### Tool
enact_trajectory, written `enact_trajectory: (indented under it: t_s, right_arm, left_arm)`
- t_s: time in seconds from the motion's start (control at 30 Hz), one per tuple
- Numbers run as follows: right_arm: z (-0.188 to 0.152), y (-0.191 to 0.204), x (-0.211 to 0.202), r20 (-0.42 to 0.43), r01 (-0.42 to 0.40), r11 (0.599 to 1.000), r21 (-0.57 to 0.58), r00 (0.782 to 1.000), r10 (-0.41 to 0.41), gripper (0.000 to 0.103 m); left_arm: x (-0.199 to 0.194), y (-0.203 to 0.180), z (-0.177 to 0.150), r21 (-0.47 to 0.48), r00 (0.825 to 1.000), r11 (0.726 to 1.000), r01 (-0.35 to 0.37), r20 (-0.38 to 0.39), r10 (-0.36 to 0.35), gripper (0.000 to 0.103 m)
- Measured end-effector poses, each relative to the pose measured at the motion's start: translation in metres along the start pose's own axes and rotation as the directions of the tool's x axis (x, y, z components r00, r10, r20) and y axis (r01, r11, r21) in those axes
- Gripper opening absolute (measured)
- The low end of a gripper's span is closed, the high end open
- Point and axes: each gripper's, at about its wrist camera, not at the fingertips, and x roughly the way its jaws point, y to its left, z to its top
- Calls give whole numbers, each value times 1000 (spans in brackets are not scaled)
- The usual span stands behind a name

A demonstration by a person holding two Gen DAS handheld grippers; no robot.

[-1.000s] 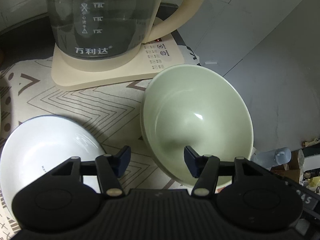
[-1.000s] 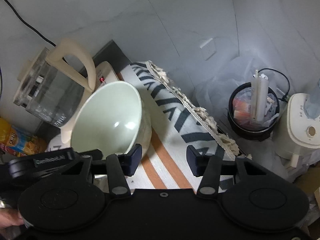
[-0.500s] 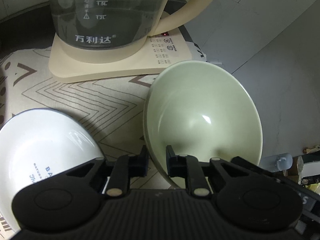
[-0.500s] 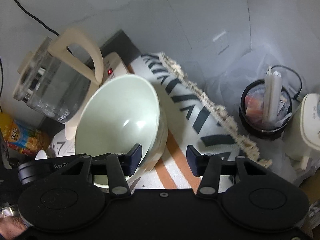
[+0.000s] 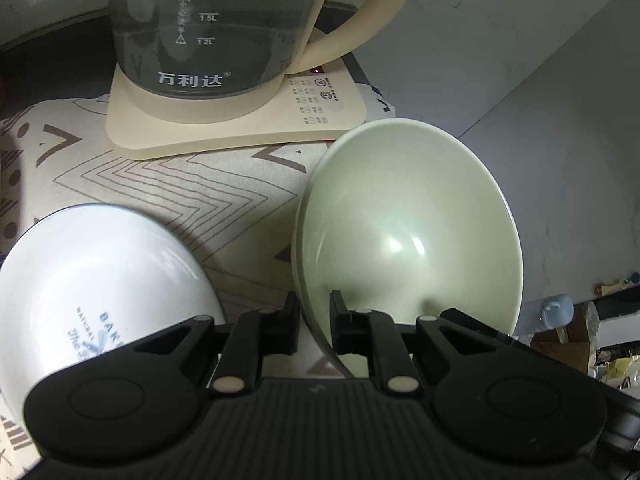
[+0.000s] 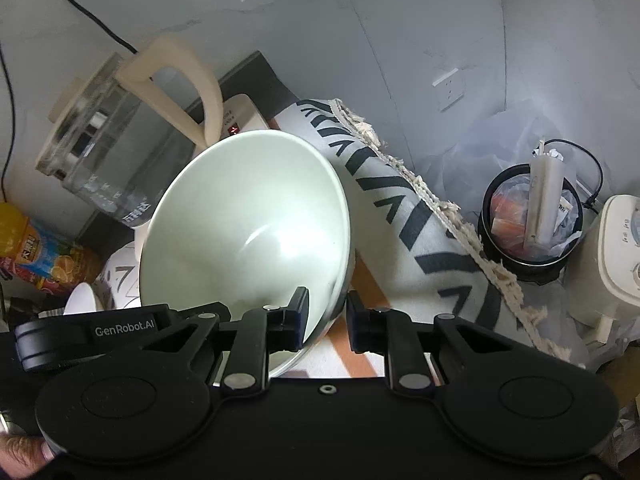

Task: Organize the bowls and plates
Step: 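Carry the small green bowl with both grippers and lower it into the stacked bowls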

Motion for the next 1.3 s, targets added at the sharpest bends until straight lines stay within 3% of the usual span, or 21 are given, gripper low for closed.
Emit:
enact_trajectory:
  t_s: [0.43,0.57,1.3]
  right_arm:
    - [-32,20,-49,80,-2,1000,2,997,1,20]
    - [-39,22,-61,85,-30,998,50,996,25,20]
    - [-100,76,-117,137,-51,998,-43,989,57,20]
  left_arm:
    - [-53,8,-24,15,998,999,50,43,-50,13]
    - [-68,14,-33,13,997,998,57,55,-58,13]
    - [-149,61,-88,-41,994,995,89,67,-86,12]
